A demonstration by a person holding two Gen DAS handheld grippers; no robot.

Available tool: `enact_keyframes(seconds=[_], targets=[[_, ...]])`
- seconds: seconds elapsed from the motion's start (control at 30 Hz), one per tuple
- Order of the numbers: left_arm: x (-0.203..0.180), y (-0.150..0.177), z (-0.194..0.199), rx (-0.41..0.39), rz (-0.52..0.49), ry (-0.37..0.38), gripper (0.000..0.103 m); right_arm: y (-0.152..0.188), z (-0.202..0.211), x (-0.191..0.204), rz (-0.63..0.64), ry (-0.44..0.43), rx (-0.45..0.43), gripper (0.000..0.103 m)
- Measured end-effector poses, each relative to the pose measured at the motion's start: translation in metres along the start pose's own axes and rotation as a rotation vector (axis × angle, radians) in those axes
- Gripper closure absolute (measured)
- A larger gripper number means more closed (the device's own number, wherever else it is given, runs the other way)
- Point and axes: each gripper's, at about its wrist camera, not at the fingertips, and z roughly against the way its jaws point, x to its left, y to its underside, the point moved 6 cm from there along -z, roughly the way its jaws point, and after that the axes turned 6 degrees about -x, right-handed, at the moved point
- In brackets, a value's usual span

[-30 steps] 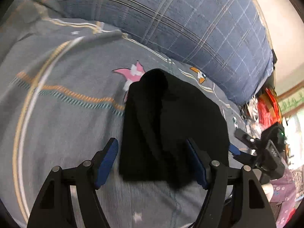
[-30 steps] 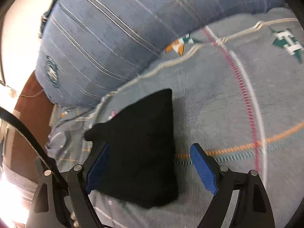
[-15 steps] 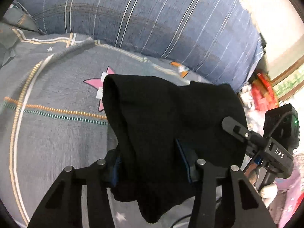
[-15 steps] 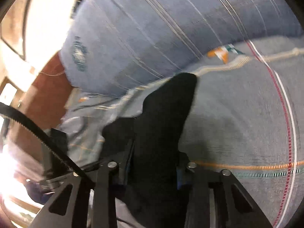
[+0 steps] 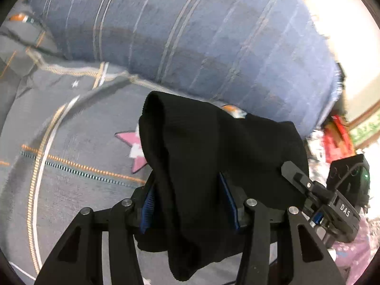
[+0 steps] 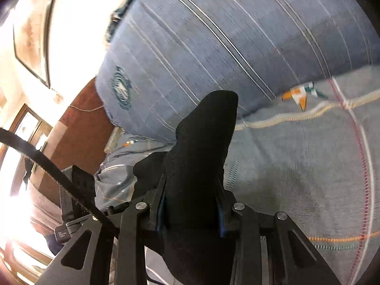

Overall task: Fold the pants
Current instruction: 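Grasp the black pants bundle with the left gripper while the right gripper grasps its other end, then lay the black pants bundle back on the sheet and open both grippers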

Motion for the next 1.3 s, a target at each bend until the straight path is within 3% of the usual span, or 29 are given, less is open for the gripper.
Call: enact_keyframes(seconds=[0.07,0.13,0.2,0.23,0.27,0.43,0.57,0.7,0.73,0.77,0.93,1.07,1.17,1.3], targets=[[0.015,0.008,-0.022,0.044,0.018,-0.045,0.051,0.008,-0.018,-0.022,-0.035,0.026,0.037,0.067],[0.032,0.017,-0.041,0.079,0.039,-0.100,0.039,0.019,-0.030,-0.040,-0.057,0.066,0.069,0.066],[0.037,0.019,-0.041,0.084,0.098,-0.061,0.038,0.027,-0.036,-0.056,-0.050,0.126,0.063,0.060],[0.036,0.018,-0.035,0.082,0.114,-0.053,0.038,0.030,-0.035,-0.063,-0.050,0.144,0.058,0.053],[0.034,0.016,-0.026,0.068,0.114,-0.046,0.039,0.031,-0.033,-0.066,-0.057,0.149,0.056,0.047],[0.022,0.009,0.031,-0.039,0.075,-0.047,0.039,0.024,-0.008,-0.065,-0.010,0.195,-0.030,0.045],[0.022,0.011,0.084,-0.153,0.103,-0.102,0.039,0.015,0.010,-0.043,0.080,0.208,-0.143,0.042],[0.019,0.030,0.128,-0.248,0.096,-0.167,0.039,0.028,0.006,-0.022,0.183,0.209,-0.132,0.039],[0.019,0.038,0.135,-0.266,0.097,-0.179,0.038,0.033,0.003,-0.018,0.210,0.213,-0.125,0.034],[0.020,0.045,0.141,-0.279,0.096,-0.191,0.038,0.039,-0.002,-0.013,0.248,0.227,-0.117,0.029],[0.022,0.070,0.150,-0.277,0.068,-0.236,0.038,0.060,-0.022,-0.006,0.444,0.365,-0.066,0.023],[0.014,0.081,0.171,-0.308,0.031,-0.224,0.038,0.061,-0.010,-0.009,0.434,0.392,-0.069,0.023],[0.011,0.089,0.186,-0.339,0.001,-0.246,0.037,0.057,0.010,-0.001,0.398,0.376,-0.112,0.023],[0.015,0.097,0.207,-0.380,0.031,-0.217,0.037,0.053,0.041,0.019,0.452,0.426,-0.238,0.023]])
